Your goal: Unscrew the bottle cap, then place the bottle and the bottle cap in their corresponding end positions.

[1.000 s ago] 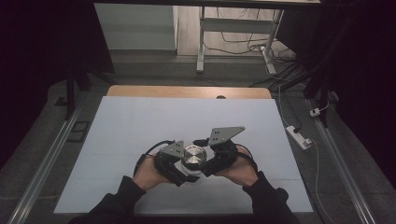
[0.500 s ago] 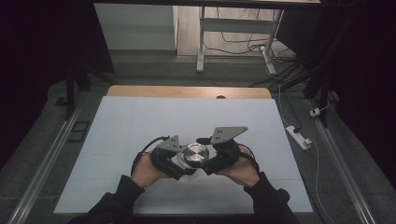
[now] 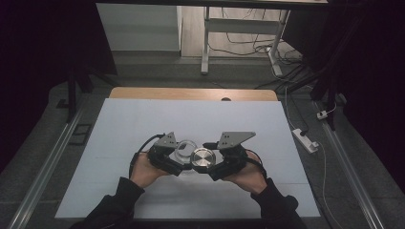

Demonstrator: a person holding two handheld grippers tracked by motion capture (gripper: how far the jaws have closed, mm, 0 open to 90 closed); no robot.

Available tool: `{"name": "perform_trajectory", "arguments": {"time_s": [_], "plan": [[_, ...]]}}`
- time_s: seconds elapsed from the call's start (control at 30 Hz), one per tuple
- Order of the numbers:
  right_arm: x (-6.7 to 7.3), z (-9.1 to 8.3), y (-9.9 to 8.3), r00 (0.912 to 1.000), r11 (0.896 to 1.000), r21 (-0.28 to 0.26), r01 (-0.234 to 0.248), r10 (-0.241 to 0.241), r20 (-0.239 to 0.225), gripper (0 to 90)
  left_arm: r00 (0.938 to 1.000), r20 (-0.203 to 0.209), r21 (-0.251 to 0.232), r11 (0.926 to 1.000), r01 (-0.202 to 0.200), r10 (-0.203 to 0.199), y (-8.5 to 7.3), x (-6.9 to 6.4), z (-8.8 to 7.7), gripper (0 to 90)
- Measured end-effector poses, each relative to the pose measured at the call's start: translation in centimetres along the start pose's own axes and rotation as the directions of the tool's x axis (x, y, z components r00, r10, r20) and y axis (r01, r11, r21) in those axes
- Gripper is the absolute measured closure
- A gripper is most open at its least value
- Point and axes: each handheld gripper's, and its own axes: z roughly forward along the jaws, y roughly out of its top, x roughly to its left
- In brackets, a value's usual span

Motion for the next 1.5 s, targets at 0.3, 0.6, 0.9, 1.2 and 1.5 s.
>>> {"name": "perform_trajectory", "arguments": {"time_s": [0.3,0.6,0.9,1.2,1.5], "plan": [[0.2,-0.1,-0.4,0.9998,1.0,0.0,-0.006,0.006,0.017,19.7,0.9992,-0.034,-0.009,0.9998,0.019,-0.019,-0.1,0.8,-0.3,15.9],[0.7,-0.3,-0.9,0.9994,1.0,-0.008,0.002,-0.002,0.034,19.7,0.9974,-0.067,-0.02,0.9995,0.025,-0.027,0.3,1.3,-0.4,15.9],[1.3,0.0,-1.6,0.9992,1.0,-0.005,0.007,-0.007,0.039,19.7,0.9944,-0.098,-0.014,0.9992,0.039,-0.04,0.9,2.7,0.4,15.9],[1.6,0.6,-2.8,0.9998,1.0,0.003,0.003,-0.003,0.022,19.7,0.9919,-0.112,-0.038,0.9977,0.056,-0.06,1.9,4.0,1.3,15.9],[2.6,1.5,-4.0,0.9999,0.999,0.032,0.008,-0.008,0.006,19.7,0.991,-0.123,-0.057,0.9973,0.047,-0.054,3.2,4.6,2.0,15.9]]}}
